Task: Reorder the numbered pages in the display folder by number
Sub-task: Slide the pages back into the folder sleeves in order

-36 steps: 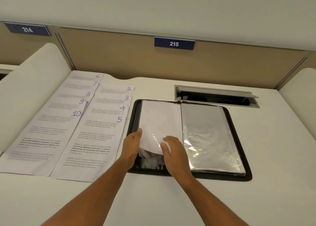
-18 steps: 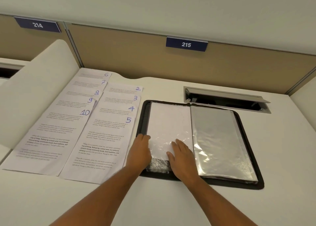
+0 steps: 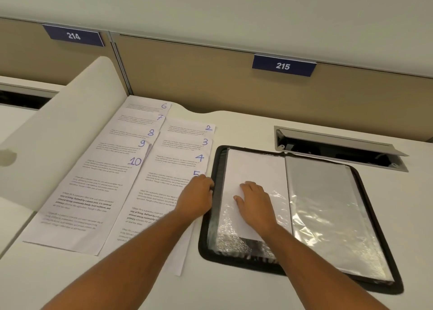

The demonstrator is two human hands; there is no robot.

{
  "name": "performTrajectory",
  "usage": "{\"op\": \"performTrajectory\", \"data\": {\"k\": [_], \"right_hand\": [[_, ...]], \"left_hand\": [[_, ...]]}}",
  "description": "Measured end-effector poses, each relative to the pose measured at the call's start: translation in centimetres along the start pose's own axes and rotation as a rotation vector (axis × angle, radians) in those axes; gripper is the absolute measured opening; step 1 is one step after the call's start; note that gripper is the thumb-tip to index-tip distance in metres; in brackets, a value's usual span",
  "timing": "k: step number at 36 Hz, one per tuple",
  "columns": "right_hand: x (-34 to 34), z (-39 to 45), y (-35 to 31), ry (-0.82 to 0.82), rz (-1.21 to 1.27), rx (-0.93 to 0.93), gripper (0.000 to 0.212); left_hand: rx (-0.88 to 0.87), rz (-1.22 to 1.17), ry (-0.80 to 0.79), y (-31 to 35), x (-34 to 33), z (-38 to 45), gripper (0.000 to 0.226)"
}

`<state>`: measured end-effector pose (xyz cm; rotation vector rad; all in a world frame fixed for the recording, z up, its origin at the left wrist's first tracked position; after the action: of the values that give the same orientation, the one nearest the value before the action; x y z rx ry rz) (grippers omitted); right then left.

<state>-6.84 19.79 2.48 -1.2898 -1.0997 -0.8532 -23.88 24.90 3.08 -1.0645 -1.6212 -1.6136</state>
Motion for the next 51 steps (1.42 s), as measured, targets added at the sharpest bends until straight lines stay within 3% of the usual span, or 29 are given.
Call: {"op": "performTrajectory", "data": {"k": [11, 19, 40, 48, 51], "right_hand": [[2.6, 10.6, -2.0, 0.009, 0.155, -0.041, 0.049], [3.2, 17.8, -2.1, 0.023, 0.206, -0.058, 0.041], [1.1, 31.5, -0.1, 0.003, 0.210, -0.106, 0.049], [-0.4, 32.5, 1.2, 0.112, 0.357, -0.220, 0.012], [0.0, 31.9, 0.9, 0.197, 0.465, -0.219, 0.011]], "left_hand": [[0.090, 0.114, -0.015, -6.0, 6.2, 12.0, 0.041], [0.160, 0.169, -0.010, -8.3, 9.2, 19.8, 0.046], [0.091, 0.368, -0.107, -11.6, 6.4, 30.9, 0.056], [0.025, 0.401, -0.079, -11.5, 6.3, 31.6, 0.054], [0.016, 0.402, -0.052, -11.6, 6.8, 31.8, 0.053]]}}
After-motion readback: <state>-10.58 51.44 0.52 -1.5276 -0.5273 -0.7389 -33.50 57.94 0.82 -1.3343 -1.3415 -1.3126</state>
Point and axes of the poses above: each hand's wrist, its own z-axis towards the middle knuckle, its own x-axis out of the back of the hand, y = z × x, the point moved 9 cm from there along z, towards the middle knuckle, and after that the axes turned 13 degrees about x, right-handed, at the moved point
